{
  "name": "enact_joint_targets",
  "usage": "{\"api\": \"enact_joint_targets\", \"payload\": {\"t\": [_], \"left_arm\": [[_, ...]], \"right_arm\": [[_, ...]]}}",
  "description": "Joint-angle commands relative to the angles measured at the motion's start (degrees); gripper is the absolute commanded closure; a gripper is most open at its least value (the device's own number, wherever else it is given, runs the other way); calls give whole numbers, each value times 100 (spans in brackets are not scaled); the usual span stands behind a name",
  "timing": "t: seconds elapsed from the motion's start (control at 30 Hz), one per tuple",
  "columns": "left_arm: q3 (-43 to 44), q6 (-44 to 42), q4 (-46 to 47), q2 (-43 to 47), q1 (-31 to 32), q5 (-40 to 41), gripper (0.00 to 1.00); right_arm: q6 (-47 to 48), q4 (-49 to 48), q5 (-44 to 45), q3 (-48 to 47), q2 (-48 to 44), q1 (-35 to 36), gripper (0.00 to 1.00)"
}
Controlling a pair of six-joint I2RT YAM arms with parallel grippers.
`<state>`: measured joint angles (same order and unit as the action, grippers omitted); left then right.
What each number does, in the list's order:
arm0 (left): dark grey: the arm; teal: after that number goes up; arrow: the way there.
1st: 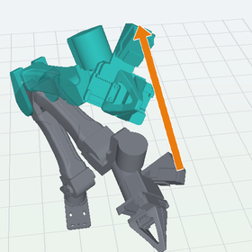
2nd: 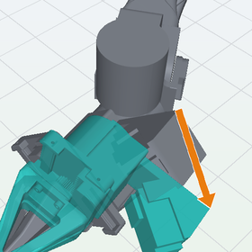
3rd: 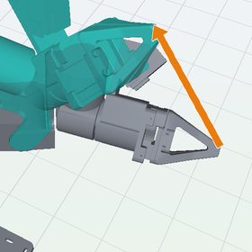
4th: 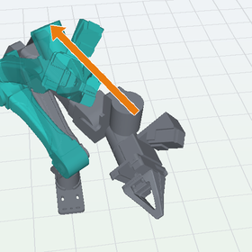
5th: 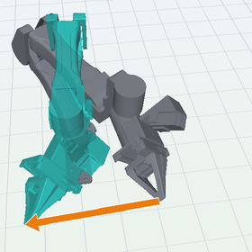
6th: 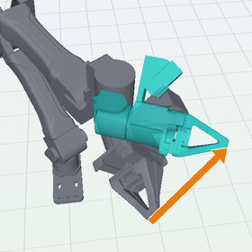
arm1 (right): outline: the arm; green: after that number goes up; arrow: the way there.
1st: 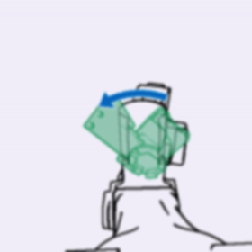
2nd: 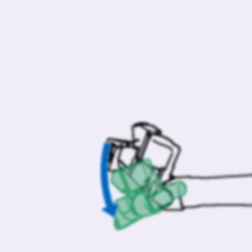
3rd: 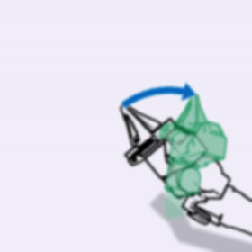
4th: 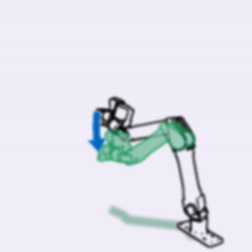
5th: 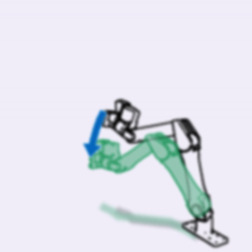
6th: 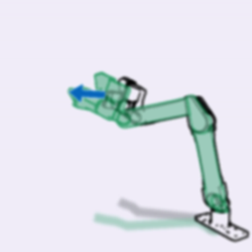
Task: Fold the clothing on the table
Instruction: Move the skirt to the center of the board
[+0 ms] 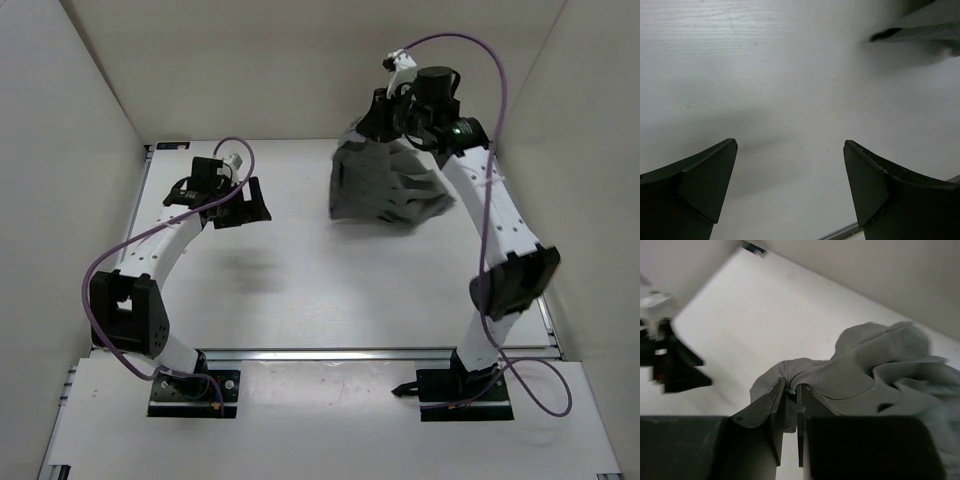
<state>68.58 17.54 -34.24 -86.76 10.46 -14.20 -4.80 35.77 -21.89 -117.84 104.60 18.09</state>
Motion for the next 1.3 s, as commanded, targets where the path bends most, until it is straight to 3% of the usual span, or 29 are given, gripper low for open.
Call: {"api": "enact_joint_targets", "payload": {"t": [0.0,0.17,0.27,0.43,0.6,0.73,0.83,1.03,1.13,1.27], "left_arm": [[236,319,312,335,-350,-645,1],[-213,873,944,1362,-659,-822,1],[-196,909,920,1627,-589,-533,1],[-151,1058,980,1628,-536,-558,1],[-275,1234,1112,1329,-475,-698,1],[-257,1261,999,1065,-299,-664,1],[-248,1208,937,854,-325,-716,1],[-327,1208,928,626,-79,-725,1],[-362,1251,937,599,-9,-777,1],[-301,1217,937,599,53,-769,2]], "right_arm": [[277,-1528,-903,356,-1693,186,100],[120,-2274,-1045,893,-2723,310,100],[-493,-3046,-1431,1763,-3006,-443,100],[-961,-3226,-1293,2774,-2297,-1176,100],[-1014,-2464,-1038,2390,-621,-1255,100],[-1023,-1776,-967,1354,971,-1124,100],[-1084,-1696,-852,1229,1509,-983,99],[-1260,-1819,-1335,1334,1775,-1009,100],[-1383,-2177,-1878,1194,1652,-956,100],[-1252,-2189,-1951,904,1467,-728,100]]}}
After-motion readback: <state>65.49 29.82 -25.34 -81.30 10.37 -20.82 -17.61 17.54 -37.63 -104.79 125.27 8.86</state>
